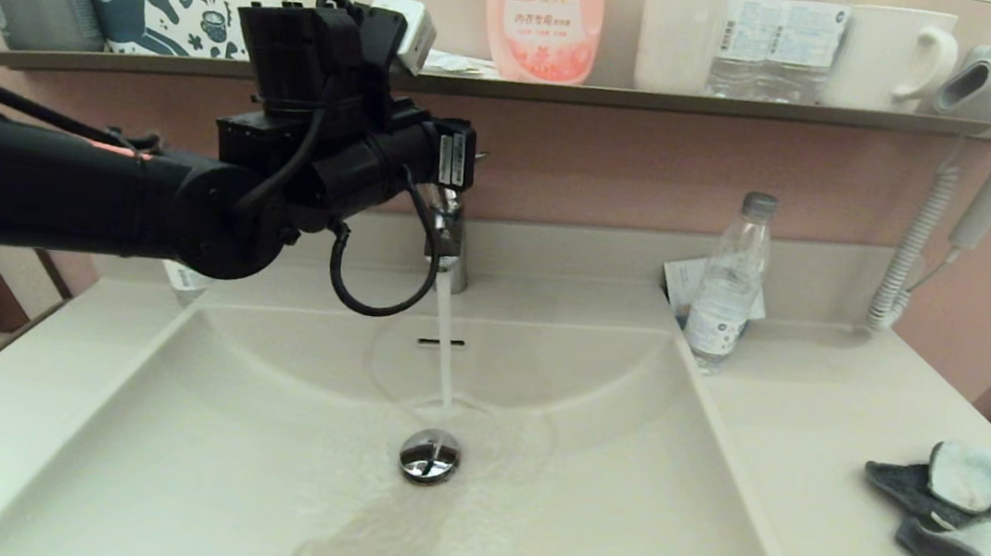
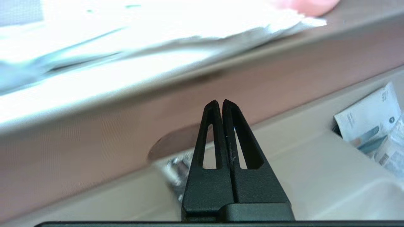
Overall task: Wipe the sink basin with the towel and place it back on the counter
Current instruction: Turn off the faucet
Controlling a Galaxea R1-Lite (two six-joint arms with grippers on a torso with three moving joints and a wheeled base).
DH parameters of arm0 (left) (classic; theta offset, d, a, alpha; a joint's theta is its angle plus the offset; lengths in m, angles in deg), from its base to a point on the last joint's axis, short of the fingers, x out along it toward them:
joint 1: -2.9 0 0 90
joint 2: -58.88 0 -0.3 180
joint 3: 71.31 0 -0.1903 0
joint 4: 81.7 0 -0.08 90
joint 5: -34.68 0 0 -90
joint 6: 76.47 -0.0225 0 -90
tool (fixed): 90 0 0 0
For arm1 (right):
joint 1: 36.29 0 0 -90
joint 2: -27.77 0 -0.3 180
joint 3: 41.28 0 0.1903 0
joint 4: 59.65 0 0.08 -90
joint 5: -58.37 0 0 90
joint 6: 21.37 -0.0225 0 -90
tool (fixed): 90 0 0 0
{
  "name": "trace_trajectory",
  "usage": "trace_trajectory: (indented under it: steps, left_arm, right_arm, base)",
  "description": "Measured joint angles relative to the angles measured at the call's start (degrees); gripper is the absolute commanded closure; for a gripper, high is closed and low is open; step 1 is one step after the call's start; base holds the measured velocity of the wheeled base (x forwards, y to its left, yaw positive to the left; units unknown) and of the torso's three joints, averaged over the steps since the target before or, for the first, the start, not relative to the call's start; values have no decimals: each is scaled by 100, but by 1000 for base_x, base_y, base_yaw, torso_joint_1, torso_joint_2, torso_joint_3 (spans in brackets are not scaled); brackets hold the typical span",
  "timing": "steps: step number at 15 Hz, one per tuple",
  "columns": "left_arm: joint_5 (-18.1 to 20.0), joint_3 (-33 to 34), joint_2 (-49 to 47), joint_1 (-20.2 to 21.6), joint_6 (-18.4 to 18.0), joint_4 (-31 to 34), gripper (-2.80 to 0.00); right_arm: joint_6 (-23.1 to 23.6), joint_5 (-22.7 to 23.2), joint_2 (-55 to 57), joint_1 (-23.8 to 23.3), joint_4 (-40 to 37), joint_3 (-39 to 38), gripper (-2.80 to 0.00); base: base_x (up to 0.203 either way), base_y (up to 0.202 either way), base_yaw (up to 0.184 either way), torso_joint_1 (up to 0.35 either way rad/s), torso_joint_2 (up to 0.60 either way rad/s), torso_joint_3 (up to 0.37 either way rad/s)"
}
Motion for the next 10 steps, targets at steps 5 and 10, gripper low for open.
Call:
trace_trajectory:
  steps: [5,10]
  left_arm:
    - [121,-481,-574,-20,-4,-13,0]
    - [135,-301,-759,-106,-6,-31,0]
  right_arm:
    - [0,0,0,0,0,0,0]
    - [0,0,0,0,0,0,0]
  base:
    - [0,0,0,0,0,0]
    - [0,0,0,0,0,0]
